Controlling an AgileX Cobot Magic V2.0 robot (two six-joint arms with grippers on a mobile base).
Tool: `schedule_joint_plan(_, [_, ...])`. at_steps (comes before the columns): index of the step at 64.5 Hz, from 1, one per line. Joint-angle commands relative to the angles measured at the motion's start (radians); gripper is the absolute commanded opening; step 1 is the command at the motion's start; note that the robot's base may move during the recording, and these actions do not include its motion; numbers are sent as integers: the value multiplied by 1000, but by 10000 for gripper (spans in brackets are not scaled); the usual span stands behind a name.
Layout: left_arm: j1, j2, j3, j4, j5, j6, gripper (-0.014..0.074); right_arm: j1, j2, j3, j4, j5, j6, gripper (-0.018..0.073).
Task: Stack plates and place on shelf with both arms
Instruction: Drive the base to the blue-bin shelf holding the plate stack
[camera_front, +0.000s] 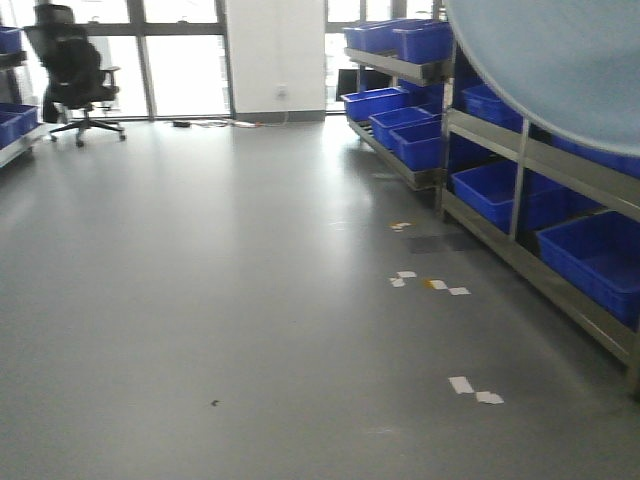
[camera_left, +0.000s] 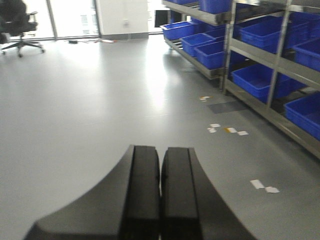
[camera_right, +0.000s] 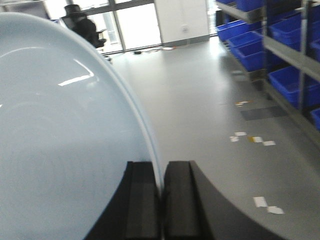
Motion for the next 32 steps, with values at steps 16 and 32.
schedule_joint_plan(16, [1,5,-27,-8,-82,-6,83,-3,1,-32,-1,-102,-1,57])
schedule_joint_plan(32, [1,5,-27,-8,-82,-6,83,-3,1,-32,-1,-101,-1,57])
